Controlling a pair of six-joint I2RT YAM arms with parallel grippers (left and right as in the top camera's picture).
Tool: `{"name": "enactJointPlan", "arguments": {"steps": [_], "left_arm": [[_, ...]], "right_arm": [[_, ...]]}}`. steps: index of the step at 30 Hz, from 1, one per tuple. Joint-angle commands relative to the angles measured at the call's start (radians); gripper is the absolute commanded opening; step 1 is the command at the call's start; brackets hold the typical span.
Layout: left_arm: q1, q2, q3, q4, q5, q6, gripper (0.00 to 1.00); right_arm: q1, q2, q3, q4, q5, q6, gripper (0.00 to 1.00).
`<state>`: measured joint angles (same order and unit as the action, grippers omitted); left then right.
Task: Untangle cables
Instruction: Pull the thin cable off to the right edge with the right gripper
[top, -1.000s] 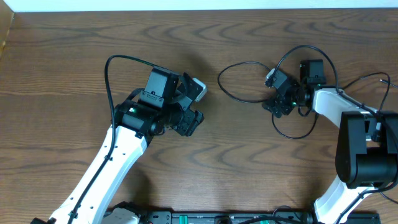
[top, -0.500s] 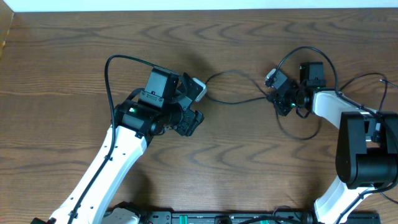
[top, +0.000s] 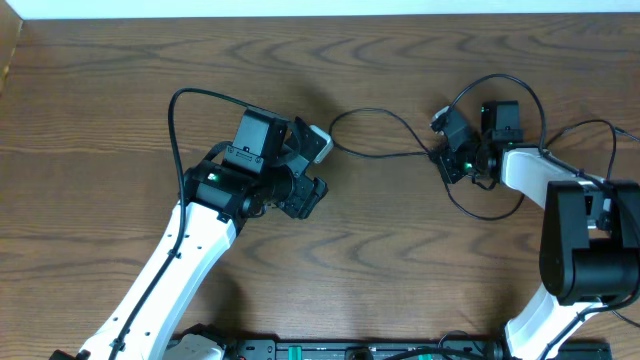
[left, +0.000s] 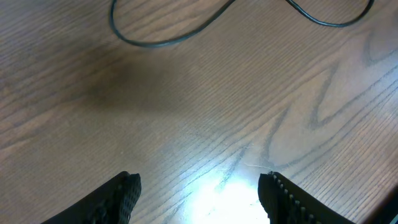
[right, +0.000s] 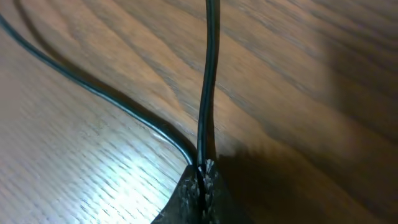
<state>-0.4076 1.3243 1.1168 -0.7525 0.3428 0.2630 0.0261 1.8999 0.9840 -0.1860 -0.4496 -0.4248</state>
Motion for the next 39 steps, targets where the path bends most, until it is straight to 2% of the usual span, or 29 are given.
{"name": "enactJointPlan", "arguments": {"steps": [1, 12, 19, 22, 25, 31, 34, 39], "left_arm": [[0.002, 0.004, 0.000, -0.005, 0.017, 0.005, 0.66], [0.002, 0.004, 0.000, -0.011, 0.017, 0.006, 0.66], [0.002, 0.004, 0.000, -0.028, 0.016, 0.006, 0.66], [0.002, 0.004, 0.000, -0.029, 0.016, 0.006, 0.66], [0.002, 0.004, 0.000, -0.029, 0.016, 0.006, 0.66], [0.002, 0.004, 0.000, -0.029, 0.016, 0.006, 0.66], [0.002, 0.004, 0.000, -0.029, 0.016, 0.006, 0.66], [0.002, 0.004, 0.000, -0.033, 0.016, 0.005, 0.66]], "right_arm": [[-0.002, -0.097, 0.005, -0.007, 0.120, 0.120, 0.01], [-0.078, -0.422, 0.031, 0.100, 0.582, 0.246, 0.01], [-0.235, -0.479, 0.031, 0.169, 0.868, 0.350, 0.01], [-0.332, -0.479, 0.031, 0.166, 0.951, 0.440, 0.01], [-0.449, -0.479, 0.031, 0.135, 1.086, 0.623, 0.02], [-0.635, -0.478, 0.031, 0.053, 1.099, 0.771, 0.01], [-0.714, -0.473, 0.031, 0.038, 1.033, 0.774, 0.02], [-0.825, -0.457, 0.031, -0.021, 0.919, 0.893, 0.02]]}}
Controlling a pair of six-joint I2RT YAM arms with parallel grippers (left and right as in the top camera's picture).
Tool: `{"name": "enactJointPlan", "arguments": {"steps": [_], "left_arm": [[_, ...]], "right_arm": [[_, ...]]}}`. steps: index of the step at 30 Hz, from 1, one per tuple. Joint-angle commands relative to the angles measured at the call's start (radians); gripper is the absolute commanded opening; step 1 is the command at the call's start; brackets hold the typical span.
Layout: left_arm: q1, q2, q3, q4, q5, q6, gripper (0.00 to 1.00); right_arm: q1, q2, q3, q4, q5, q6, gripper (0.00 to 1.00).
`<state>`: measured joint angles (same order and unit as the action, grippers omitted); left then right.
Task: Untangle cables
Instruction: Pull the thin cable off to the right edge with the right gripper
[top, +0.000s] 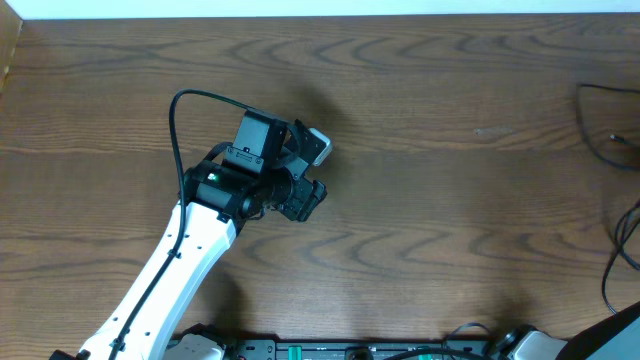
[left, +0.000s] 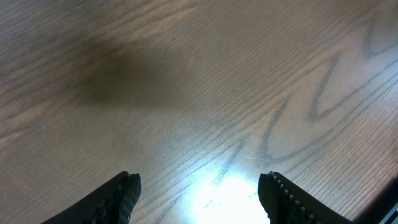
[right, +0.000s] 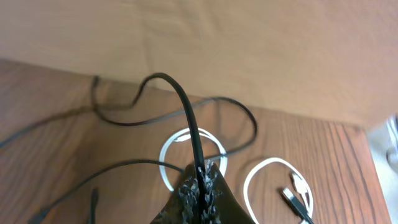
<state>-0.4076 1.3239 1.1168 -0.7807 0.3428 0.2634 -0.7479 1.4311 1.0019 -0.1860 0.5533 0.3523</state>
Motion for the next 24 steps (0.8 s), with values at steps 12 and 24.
{"name": "enactJointPlan", "arguments": {"steps": [12, 24], "left_arm": [[0.002, 0.004, 0.000, -0.012, 0.016, 0.005, 0.66], [0.002, 0.004, 0.000, -0.011, 0.016, 0.005, 0.66]], "right_arm": [[-0.093, 0.099, 0.013, -0.048, -0.407, 0.148, 0.99], [0.074, 0.099, 0.012, 0.010, -0.800, 0.035, 0.97]]}}
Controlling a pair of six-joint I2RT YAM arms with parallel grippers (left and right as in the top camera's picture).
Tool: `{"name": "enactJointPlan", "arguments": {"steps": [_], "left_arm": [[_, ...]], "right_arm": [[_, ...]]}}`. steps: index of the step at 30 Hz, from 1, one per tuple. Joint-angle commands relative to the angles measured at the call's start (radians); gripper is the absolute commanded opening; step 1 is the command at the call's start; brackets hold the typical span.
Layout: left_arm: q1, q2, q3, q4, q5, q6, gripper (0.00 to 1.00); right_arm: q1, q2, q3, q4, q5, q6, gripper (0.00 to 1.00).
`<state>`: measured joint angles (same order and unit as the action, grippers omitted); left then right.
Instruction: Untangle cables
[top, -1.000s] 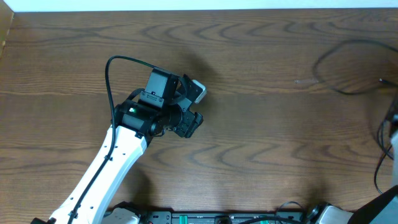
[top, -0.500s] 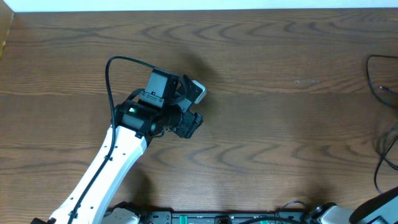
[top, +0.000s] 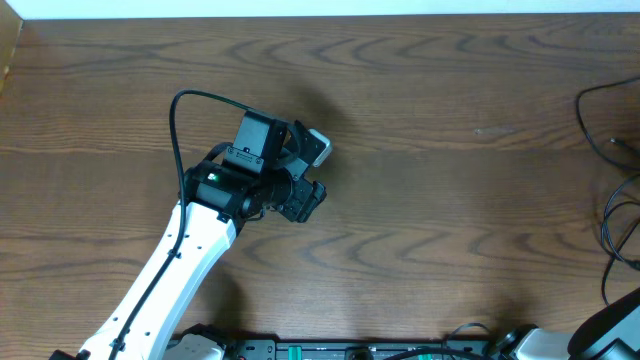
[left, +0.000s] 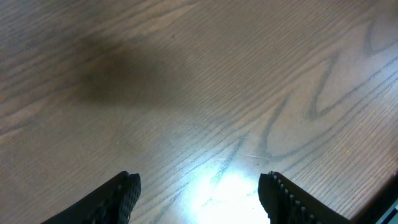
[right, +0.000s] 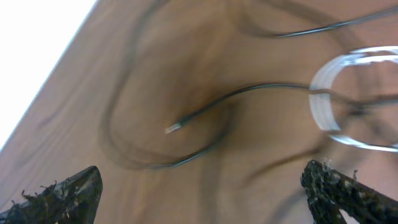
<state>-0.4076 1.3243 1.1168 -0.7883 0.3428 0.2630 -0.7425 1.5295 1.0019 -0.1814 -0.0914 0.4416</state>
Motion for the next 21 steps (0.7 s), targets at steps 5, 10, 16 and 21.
{"name": "enactJointPlan", "arguments": {"steps": [5, 10, 16, 21], "left_arm": [[0.002, 0.004, 0.000, -0.003, 0.016, 0.006, 0.66], [0.002, 0.009, 0.000, -0.004, 0.016, 0.006, 0.66], [0.002, 0.021, 0.000, -0.004, 0.016, 0.006, 0.66], [0.002, 0.023, 0.000, -0.004, 0.016, 0.006, 0.66]], "right_arm": [[0.174, 0.000, 0.013, -0.036, -0.154, -0.084, 0.15], [0.267, 0.003, 0.010, -0.106, -0.067, -0.084, 0.01], [0.319, 0.044, 0.008, -0.203, 0.241, -0.076, 0.01], [0.314, 0.116, 0.008, -0.315, 0.388, 0.060, 0.01]]}}
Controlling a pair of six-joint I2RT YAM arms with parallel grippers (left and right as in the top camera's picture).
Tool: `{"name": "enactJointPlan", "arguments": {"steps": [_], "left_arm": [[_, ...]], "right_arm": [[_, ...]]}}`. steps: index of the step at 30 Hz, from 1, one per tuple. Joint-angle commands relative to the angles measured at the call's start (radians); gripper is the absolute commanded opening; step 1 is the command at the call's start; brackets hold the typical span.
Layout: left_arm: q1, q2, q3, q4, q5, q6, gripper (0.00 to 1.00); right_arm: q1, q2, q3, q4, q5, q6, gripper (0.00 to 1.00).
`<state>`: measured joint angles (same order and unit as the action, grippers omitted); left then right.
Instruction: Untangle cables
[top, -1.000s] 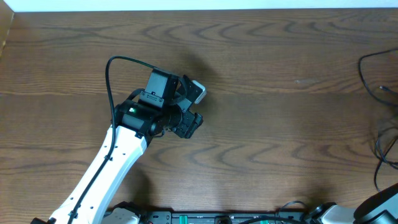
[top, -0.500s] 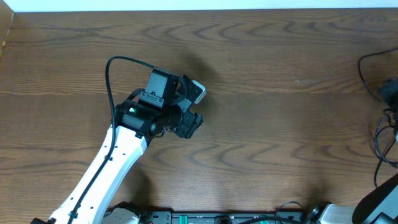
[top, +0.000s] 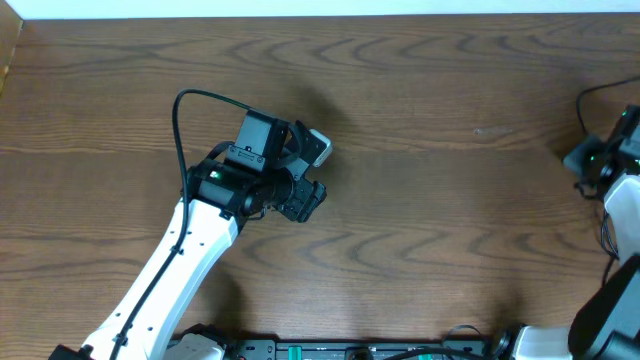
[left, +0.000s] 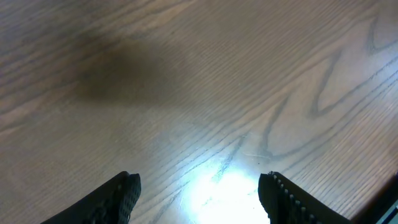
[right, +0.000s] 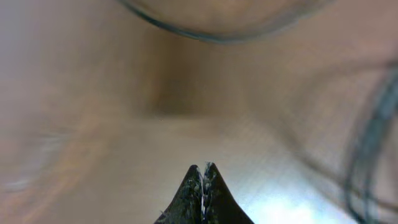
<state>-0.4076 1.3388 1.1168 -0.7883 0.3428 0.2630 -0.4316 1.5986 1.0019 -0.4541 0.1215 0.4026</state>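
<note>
The black cable (top: 588, 98) shows only as thin loops at the table's far right edge. In the right wrist view it is a blurred dark arc (right: 217, 34) ahead of the fingers, with more strands at the right (right: 373, 137). My right gripper (top: 582, 160) (right: 203, 167) hangs beside those loops, shut, with nothing visible between its tips. My left gripper (top: 308, 172) (left: 200, 186) is at the table's centre-left, open over bare wood with no cable near it.
The wooden table (top: 440, 200) stretches between the two arms. The left arm's own black lead (top: 178, 120) arcs over its wrist. The right arm's white link (top: 625, 200) runs along the right edge, next to the cable loops.
My right gripper was open wide over the cable loops, out of the overhead view. It is now shut on nothing and shows at the table's right edge. The left arm has not moved.
At first my right gripper was shut on the black cable right of centre, its loop reaching towards the open left gripper. Then it held the cable off the table's right side beside white cables. Then it stood open with the cable released, and now shut and empty.
</note>
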Motion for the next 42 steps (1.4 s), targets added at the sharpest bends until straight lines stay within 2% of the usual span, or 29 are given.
{"name": "enactJointPlan", "arguments": {"steps": [1, 9, 13, 22, 30, 34, 38, 42], "left_arm": [[0.002, 0.008, 0.000, -0.004, 0.016, 0.006, 0.66], [0.002, 0.008, 0.000, -0.011, 0.016, 0.006, 0.66], [0.002, 0.008, 0.000, -0.019, 0.016, 0.006, 0.66], [0.002, 0.008, 0.000, -0.018, 0.016, 0.006, 0.66], [0.002, 0.008, 0.000, -0.019, 0.016, 0.005, 0.66], [0.002, 0.008, 0.000, -0.019, 0.017, 0.005, 0.66], [0.002, 0.008, 0.000, -0.018, 0.017, 0.005, 0.66], [0.002, 0.008, 0.000, -0.018, 0.017, 0.005, 0.66]], "right_arm": [[0.003, 0.065, 0.008, -0.068, 0.195, 0.146, 0.02], [0.002, 0.156, 0.008, -0.204, 0.313, 0.637, 0.02], [-0.010, 0.156, 0.008, -0.203, 0.439, 0.752, 0.02], [-0.138, 0.156, 0.008, -0.047, 0.594, 0.738, 0.01], [-0.302, 0.156, 0.008, 0.100, 0.571, 0.490, 0.01], [-0.378, 0.156, 0.009, 0.128, 0.466, 0.456, 0.01], [-0.437, 0.156, 0.009, 0.161, 0.269, 0.440, 0.01], [-0.444, 0.156, 0.009, 0.232, 0.008, 0.336, 0.01]]}}
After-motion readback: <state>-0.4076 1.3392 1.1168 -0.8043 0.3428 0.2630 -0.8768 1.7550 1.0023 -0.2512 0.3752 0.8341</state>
